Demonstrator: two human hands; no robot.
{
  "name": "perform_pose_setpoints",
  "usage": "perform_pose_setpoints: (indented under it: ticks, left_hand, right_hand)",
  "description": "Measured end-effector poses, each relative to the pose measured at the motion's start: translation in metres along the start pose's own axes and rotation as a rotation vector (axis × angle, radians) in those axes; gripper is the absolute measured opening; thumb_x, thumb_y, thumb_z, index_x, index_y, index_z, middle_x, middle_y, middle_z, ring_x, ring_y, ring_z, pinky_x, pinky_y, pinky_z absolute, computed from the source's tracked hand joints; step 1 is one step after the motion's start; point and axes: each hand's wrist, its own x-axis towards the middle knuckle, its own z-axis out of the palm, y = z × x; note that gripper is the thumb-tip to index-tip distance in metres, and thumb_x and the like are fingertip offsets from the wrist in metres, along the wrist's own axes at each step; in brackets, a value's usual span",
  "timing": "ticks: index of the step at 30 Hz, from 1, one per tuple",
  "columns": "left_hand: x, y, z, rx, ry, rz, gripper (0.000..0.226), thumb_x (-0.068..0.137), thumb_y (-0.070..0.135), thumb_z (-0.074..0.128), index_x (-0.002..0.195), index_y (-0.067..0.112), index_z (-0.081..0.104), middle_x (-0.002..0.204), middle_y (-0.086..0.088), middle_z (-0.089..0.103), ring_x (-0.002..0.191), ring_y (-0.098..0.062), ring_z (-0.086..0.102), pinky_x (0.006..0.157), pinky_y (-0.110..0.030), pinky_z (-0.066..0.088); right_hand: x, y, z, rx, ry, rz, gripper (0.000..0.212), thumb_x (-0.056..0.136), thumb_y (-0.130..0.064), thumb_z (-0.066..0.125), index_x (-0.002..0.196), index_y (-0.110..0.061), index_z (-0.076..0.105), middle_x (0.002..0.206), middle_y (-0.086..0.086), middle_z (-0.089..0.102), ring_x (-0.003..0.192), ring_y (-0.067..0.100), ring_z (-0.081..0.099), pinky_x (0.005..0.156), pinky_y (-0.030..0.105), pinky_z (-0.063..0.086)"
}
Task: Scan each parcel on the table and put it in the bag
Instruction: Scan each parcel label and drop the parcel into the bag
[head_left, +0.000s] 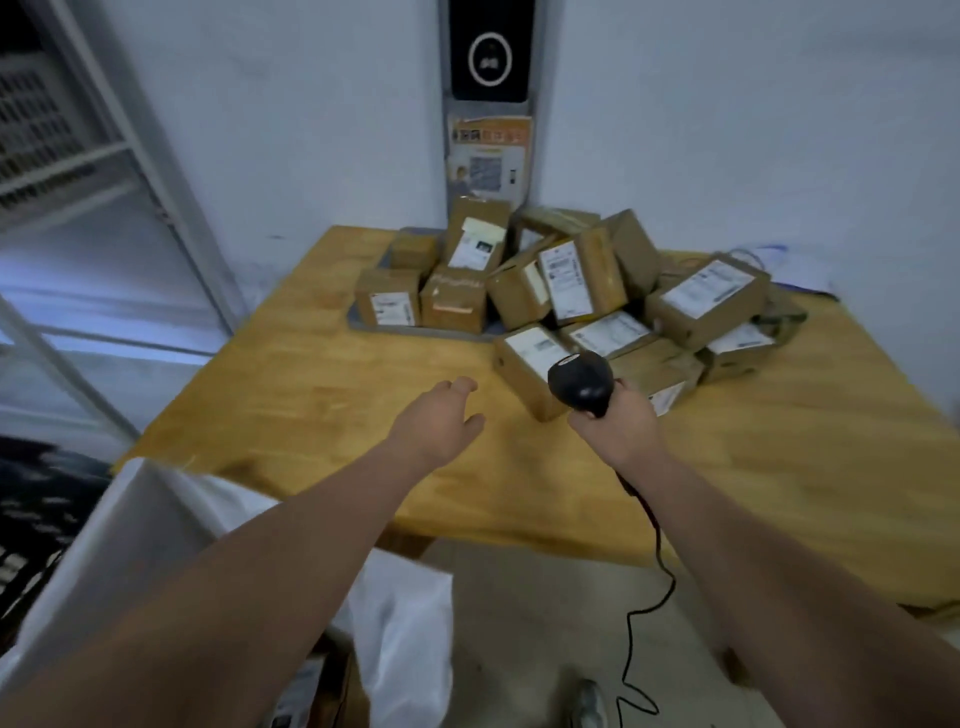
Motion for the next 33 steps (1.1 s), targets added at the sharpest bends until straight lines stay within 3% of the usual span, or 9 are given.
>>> perform_pose_setpoints:
  ticks: [4,8,12,16,21,23,27,30,33]
  left_hand:
    - [0.060,0.040,0.023,-0.030,-0.045,-0.051,0.056,0.100,0.037,0.047,0.148,0.013,0.031,0.141,-0.011,0.045,0.121,-0.026,0.051,0.092,-0.038,0.048]
    - [0.105,0.064,0.050,-0.058,-0.076,-0.121,0.061,0.098,0.039,0.050,0.148,0.010,0.031,0.145,-0.013,0.039,0.127,-0.029,0.045,0.099,-0.038,0.042]
    - [0.141,0.070,0.065,0.023,-0.106,-0.129,0.068,0.095,0.045,0.053,0.150,0.015,0.027,0.151,-0.015,0.028,0.137,-0.034,0.031,0.109,-0.044,0.033]
    - [0.169,0.067,0.077,0.191,-0.255,-0.112,0.079,0.093,0.050,0.053,0.155,0.026,0.010,0.162,-0.010,0.001,0.147,-0.033,0.006,0.118,-0.045,0.020]
    - [0.194,0.051,0.083,0.580,-0.380,0.107,0.101,0.088,0.009,0.061,0.153,0.030,-0.013,0.161,-0.003,-0.017,0.149,-0.025,-0.011,0.119,-0.045,0.003]
    - [0.200,0.045,0.079,0.589,-0.349,0.116,0.093,0.092,0.005,0.053,0.153,0.030,-0.013,0.162,0.000,-0.014,0.149,-0.021,-0.008,0.120,-0.043,0.002]
    - [0.201,0.029,0.072,0.502,-0.265,0.102,0.074,0.095,0.041,0.054,0.154,0.031,0.011,0.162,0.001,0.011,0.147,-0.020,0.015,0.118,-0.039,0.013]
    - [0.192,0.011,0.063,0.560,-0.188,0.068,0.066,0.091,0.054,0.052,0.148,0.029,0.030,0.148,-0.006,0.038,0.130,-0.024,0.039,0.107,-0.038,0.031]
    - [0.187,-0.006,0.055,0.484,-0.162,0.037,0.068,0.086,0.061,0.054,0.140,0.022,0.040,0.134,-0.008,0.044,0.121,-0.025,0.045,0.099,-0.038,0.041]
  right_hand:
    - [0.048,0.037,-0.026,0.106,-0.018,0.083,0.021,0.082,-0.020,0.067,0.069,-0.015,0.051,0.094,0.014,0.056,0.075,0.025,0.057,0.059,0.029,0.040]
    - [0.088,0.068,-0.047,0.226,-0.084,0.167,0.023,0.083,-0.017,0.067,0.065,-0.013,0.052,0.062,0.007,0.055,0.071,0.030,0.062,0.064,0.035,0.048]
    - [0.125,0.081,-0.056,0.288,-0.131,0.200,0.022,0.083,-0.022,0.067,0.070,-0.005,0.061,0.065,0.012,0.060,0.068,0.029,0.064,0.069,0.041,0.055]
    - [0.149,0.086,-0.049,0.336,-0.193,0.223,0.025,0.084,-0.021,0.067,0.065,-0.008,0.056,0.059,0.007,0.054,0.057,0.019,0.053,0.056,0.030,0.042]
    - [0.168,0.086,-0.034,0.356,-0.265,0.231,0.024,0.084,-0.016,0.068,0.063,-0.012,0.057,0.055,0.004,0.054,0.054,0.018,0.055,0.053,0.026,0.042]
    - [0.175,0.082,-0.028,0.371,-0.287,0.231,0.018,0.084,-0.016,0.067,0.068,-0.010,0.061,0.057,0.005,0.057,0.057,0.020,0.059,0.056,0.028,0.046]
    - [0.188,0.065,-0.017,0.409,-0.319,0.221,0.011,0.083,-0.016,0.068,0.077,-0.007,0.064,0.060,0.005,0.058,0.061,0.020,0.059,0.059,0.030,0.046]
    - [0.194,0.049,-0.007,0.438,-0.379,0.236,0.011,0.084,-0.018,0.069,0.085,-0.008,0.065,0.062,0.004,0.059,0.057,0.017,0.059,0.056,0.027,0.046]
    - [0.200,0.033,0.008,0.418,-0.426,0.207,0.015,0.083,-0.021,0.070,0.084,-0.007,0.065,0.062,0.004,0.059,0.057,0.019,0.060,0.057,0.029,0.047]
